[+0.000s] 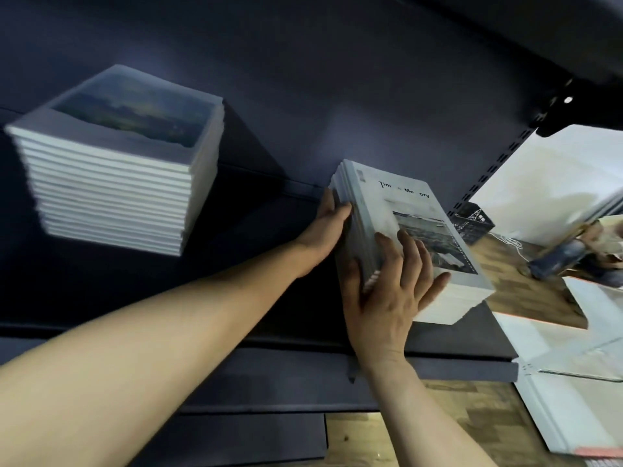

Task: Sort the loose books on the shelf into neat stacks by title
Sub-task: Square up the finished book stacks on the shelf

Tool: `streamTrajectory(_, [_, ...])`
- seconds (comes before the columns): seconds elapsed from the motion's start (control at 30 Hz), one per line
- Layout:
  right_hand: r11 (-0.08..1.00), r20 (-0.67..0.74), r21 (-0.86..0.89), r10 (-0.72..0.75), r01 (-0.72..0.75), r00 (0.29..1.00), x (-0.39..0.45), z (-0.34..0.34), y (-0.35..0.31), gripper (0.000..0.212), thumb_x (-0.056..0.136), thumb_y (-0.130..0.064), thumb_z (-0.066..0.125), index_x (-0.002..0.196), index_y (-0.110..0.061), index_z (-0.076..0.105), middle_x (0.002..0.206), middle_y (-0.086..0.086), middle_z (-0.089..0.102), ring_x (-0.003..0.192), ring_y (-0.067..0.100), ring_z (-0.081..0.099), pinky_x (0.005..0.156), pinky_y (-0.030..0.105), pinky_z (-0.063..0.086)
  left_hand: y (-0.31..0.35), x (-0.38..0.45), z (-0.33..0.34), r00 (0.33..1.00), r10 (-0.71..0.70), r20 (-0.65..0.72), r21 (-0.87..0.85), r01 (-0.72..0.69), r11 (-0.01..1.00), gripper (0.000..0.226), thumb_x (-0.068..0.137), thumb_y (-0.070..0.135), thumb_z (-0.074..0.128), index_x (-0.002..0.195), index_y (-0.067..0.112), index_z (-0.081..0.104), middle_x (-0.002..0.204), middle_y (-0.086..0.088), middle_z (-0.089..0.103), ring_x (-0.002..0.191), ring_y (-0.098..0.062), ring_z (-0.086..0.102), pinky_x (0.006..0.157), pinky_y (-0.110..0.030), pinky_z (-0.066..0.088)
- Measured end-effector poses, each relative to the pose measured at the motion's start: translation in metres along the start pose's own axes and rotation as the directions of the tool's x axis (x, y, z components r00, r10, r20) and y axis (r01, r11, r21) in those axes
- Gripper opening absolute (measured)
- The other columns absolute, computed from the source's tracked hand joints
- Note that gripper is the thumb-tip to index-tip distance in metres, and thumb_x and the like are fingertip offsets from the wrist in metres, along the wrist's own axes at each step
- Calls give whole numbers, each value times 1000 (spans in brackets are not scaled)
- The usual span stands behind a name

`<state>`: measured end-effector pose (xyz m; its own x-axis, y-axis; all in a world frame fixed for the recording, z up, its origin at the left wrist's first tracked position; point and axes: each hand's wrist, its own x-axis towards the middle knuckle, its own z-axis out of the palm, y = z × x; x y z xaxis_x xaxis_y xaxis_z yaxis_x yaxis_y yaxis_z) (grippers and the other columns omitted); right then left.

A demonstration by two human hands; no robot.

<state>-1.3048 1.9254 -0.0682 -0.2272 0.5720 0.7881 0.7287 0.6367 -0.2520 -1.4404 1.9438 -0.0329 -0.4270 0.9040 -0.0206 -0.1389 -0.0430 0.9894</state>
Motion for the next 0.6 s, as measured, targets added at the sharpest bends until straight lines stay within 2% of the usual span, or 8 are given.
streamTrajectory(0.07, [1000,14,1,-21,21,1000,-1,-1,3,48,82,-38,62,127,-23,53,143,3,50,139,30,36,120,51,-3,-4,13,0,999,17,-44,6,-17,1000,59,106,28,31,156,18,2,155,8,21,133,2,20,95,-6,17])
streamTrajectory(0.13, [999,4,14,-38,38,999,0,-1,4,47,79,-37,63,123,-21,57,136,1,53,135,29,39,120,52,-2,-6,23,3,998,24,-62,13,-23,1000,64,105,37,31,155,21,-5,161,5,15,144,-8,20,104,-15,16])
streamTrajectory(0.27, [998,-16,32,-59,60,998,0,0,4,56,68,-44,63,119,-23,54,128,-2,49,128,27,38,119,53,1,-11,35,15,998,17,-68,24,-16,1000,73,100,56,31,156,25,-3,162,4,12,146,-16,21,119,-32,17])
streamTrajectory(0.33, [997,-7,34,-64,65,998,1,1,3,62,62,-45,62,119,-24,51,128,-4,47,128,26,38,118,53,1,-13,38,16,996,17,-84,78,-11,997,74,98,59,30,156,26,-1,163,2,12,147,-18,20,120,-39,17])
streamTrajectory(0.43, [998,4,39,-56,56,998,1,0,3,64,59,-44,61,119,-25,51,127,-4,46,128,26,38,118,54,2,-13,38,9,998,-13,-61,106,19,994,73,96,62,31,156,31,4,161,2,20,143,-21,30,118,-40,23])
streamTrajectory(0.53, [998,12,37,-55,55,998,-1,-2,2,66,59,-44,62,121,-24,51,129,-2,48,128,27,39,119,55,1,-14,31,3,999,11,-48,199,-1,980,67,99,60,28,156,31,9,159,1,26,142,-21,33,115,-30,24])
streamTrajectory(0.6, [998,19,30,-54,53,998,0,-2,2,68,59,-43,63,123,-23,52,131,1,50,130,28,39,119,54,0,-17,23,1,997,61,-45,303,-44,952,63,100,58,24,156,29,13,158,-2,30,140,-23,36,110,-28,27])
